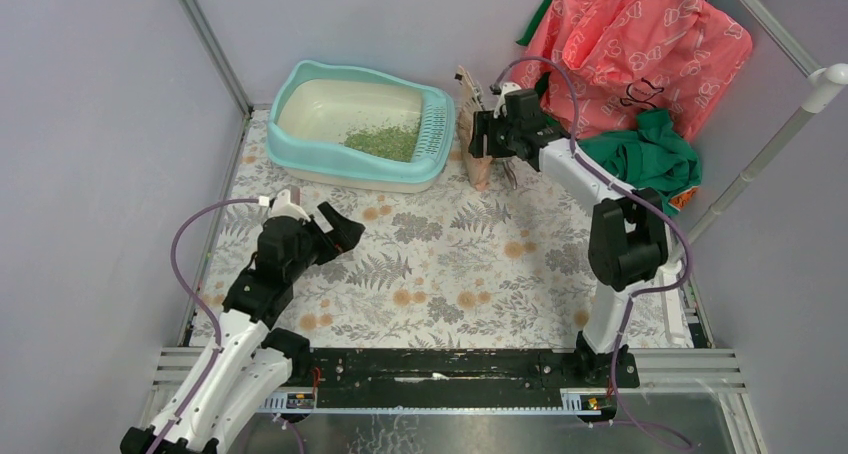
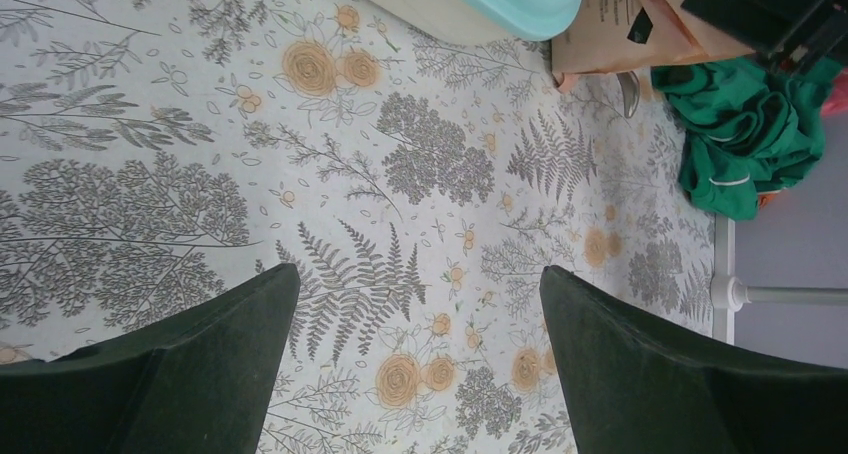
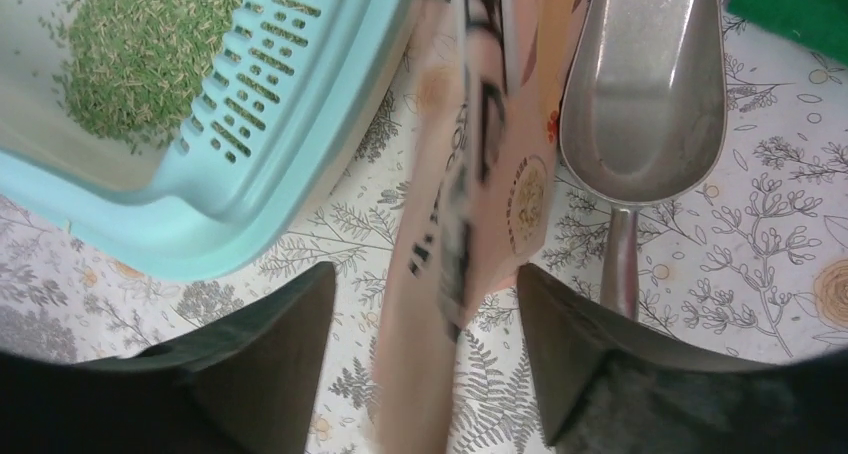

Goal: Fill the litter box with clean litter
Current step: Adjust the cat litter bag at the center of the board.

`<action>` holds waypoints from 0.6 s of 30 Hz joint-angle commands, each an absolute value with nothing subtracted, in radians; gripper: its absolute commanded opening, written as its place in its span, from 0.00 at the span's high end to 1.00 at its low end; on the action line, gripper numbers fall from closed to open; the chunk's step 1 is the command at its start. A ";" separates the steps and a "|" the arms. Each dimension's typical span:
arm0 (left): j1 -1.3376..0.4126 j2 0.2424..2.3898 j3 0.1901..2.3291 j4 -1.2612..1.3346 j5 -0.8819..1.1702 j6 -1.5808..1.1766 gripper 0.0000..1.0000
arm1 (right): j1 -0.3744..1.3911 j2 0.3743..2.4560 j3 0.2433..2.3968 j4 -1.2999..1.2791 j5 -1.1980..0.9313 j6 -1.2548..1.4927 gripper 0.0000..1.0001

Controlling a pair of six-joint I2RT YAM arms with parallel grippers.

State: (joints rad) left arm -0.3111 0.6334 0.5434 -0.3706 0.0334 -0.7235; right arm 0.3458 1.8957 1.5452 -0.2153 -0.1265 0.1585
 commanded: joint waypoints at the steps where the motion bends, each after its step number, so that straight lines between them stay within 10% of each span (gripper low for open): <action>1: -0.304 0.604 0.569 -0.431 -0.063 -0.717 0.01 | 0.346 1.787 1.468 -0.138 -0.149 0.173 0.20; 5: -0.304 0.611 0.590 -0.465 -0.116 -0.723 0.01 | 0.342 1.678 1.361 -0.091 -0.156 0.213 0.01; 18: -0.304 0.660 0.655 -0.439 -0.281 -0.725 0.01 | 0.341 1.037 0.807 0.061 -0.060 0.229 0.00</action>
